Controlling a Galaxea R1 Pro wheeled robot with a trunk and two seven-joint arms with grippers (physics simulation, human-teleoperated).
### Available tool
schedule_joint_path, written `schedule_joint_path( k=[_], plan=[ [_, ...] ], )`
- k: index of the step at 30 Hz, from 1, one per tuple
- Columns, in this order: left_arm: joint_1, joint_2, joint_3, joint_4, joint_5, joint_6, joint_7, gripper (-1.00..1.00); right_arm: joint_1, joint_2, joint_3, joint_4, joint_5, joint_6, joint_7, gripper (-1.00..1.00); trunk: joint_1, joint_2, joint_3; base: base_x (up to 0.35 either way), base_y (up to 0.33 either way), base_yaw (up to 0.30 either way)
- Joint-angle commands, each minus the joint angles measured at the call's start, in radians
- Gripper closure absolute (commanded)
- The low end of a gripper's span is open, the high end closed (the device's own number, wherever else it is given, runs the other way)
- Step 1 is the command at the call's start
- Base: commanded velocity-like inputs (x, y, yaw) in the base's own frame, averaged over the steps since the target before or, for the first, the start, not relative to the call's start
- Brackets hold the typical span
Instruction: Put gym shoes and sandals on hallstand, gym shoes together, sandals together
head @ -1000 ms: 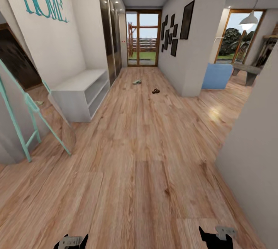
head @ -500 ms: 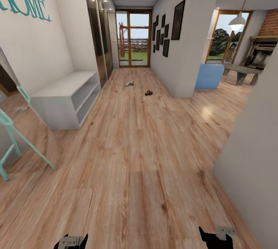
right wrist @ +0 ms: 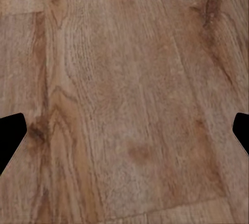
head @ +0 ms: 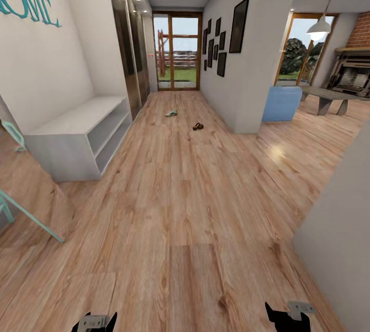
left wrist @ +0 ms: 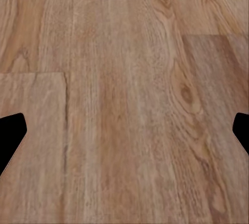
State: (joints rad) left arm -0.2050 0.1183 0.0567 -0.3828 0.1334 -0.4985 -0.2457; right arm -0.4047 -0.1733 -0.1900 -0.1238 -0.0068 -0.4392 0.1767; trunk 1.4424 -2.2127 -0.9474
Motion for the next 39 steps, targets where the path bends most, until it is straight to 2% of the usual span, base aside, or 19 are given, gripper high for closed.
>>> schedule_joint_path(
  k=[1, 39],
  plan=[
    [-0.001, 0.0, 0.003, 0.001, 0.01, 0.0, -0.01, -1.0, -0.001, 0.0, -0.008, 0.001, -0.001, -0.003, 0.009, -1.0, 0.0, 0.0, -0.001, 0.34, 0.0, 0.0],
    [-0.001, 0.0, 0.003, 0.001, 0.015, 0.0, -0.01, -1.0, -0.001, 0.0, -0.008, 0.02, -0.002, -0.003, 0.007, -1.0, 0.0, 0.0, -0.001, 0.34, 0.0, 0.0]
  ],
)
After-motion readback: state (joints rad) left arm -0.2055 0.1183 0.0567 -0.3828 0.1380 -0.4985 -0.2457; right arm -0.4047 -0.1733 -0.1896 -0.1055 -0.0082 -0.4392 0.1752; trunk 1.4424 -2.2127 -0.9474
